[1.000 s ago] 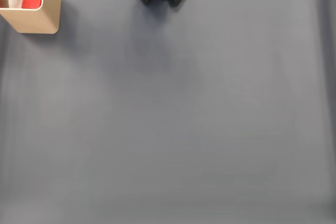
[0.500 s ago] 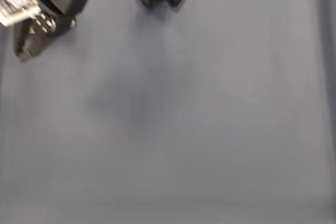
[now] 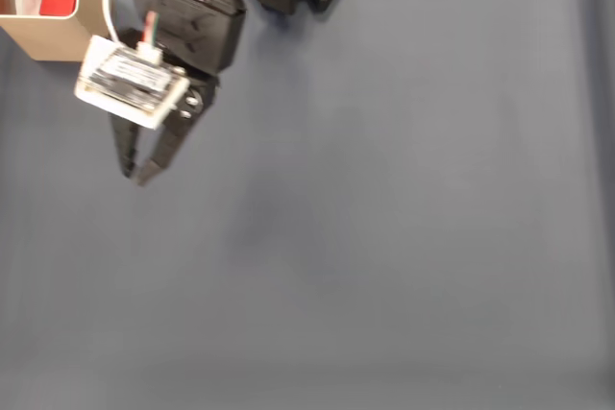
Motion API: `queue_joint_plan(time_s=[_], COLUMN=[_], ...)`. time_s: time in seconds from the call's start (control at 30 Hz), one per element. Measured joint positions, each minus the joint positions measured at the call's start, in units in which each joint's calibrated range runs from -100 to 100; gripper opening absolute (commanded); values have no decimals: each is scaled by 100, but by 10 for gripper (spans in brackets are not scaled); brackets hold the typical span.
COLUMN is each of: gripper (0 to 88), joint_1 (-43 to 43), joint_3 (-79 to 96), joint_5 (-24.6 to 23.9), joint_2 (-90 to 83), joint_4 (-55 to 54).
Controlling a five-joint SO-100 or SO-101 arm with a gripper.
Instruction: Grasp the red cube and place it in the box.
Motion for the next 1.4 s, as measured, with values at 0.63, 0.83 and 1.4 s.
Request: queue_joint_plan(time_s=[0.63, 0.83, 1.4], gripper=[0, 0, 0], joint_1=[-1684, -1996, -2263], joint_3=[1094, 2080, 4738], joint_5=[-166, -190, -337], joint_2=[-460, -1059, -3144], joint_4=[-88, -326, -501])
